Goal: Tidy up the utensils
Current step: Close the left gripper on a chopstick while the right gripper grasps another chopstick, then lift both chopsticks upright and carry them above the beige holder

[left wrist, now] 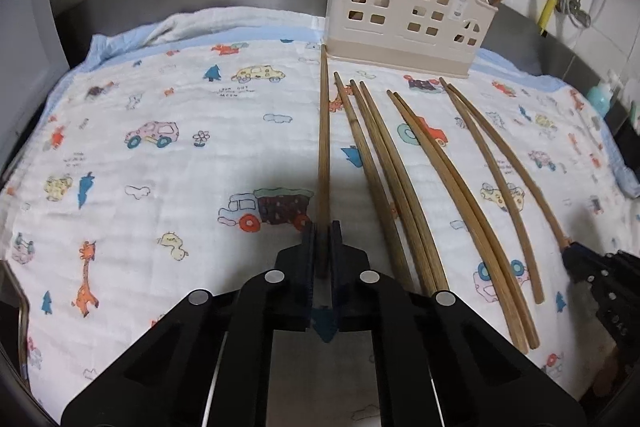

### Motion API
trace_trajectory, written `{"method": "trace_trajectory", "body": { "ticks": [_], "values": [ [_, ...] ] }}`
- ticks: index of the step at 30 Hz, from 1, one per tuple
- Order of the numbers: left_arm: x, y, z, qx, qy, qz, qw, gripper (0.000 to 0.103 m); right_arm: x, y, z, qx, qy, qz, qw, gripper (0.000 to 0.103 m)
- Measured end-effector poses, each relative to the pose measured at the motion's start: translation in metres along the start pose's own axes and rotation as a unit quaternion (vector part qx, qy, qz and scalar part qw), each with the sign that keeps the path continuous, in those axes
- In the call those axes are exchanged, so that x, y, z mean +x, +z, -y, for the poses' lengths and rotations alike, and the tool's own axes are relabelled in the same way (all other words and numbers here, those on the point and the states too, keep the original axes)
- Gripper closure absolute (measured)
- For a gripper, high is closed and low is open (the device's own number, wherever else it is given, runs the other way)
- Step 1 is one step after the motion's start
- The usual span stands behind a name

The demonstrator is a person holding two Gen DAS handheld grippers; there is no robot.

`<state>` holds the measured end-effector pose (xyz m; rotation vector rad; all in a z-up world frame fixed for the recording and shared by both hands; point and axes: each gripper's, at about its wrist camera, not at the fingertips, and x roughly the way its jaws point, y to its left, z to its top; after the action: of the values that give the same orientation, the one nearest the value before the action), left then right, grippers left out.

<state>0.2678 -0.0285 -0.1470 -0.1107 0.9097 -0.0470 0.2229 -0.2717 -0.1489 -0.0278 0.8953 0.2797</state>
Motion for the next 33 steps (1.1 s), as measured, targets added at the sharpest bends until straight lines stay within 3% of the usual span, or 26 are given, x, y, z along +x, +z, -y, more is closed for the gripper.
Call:
{"method": "trace_trajectory", "body": {
  "ticks": [6,12,21,27,33],
  "values": [
    [-0.017,0.001,-0.012,-0.002,-0.018,0.016,0.9997,0.098,-0.017,0.004,0.000,0.001,-0.002,0.018,1.000,0.095],
    [-0.054,0.008,-0.017,0.007,-0.041,0.060,0.9974,0.098,-0.055,0.025,-0.008,-0.019,-0.008,0.064,0.998,0.096],
    [-0.102,0.026,-0.018,0.014,-0.072,0.124,0.9896,0.098,-0.101,0.079,-0.018,-0.040,0.001,0.127,0.991,0.096],
    [-0.117,0.042,-0.021,0.015,-0.092,0.145,0.9851,0.098,-0.116,0.116,-0.024,-0.055,0.008,0.140,0.989,0.096],
    [-0.126,0.072,-0.018,0.034,-0.080,0.151,0.9847,0.098,-0.133,0.160,-0.024,-0.068,0.010,0.155,0.986,0.096]
  ]
}}
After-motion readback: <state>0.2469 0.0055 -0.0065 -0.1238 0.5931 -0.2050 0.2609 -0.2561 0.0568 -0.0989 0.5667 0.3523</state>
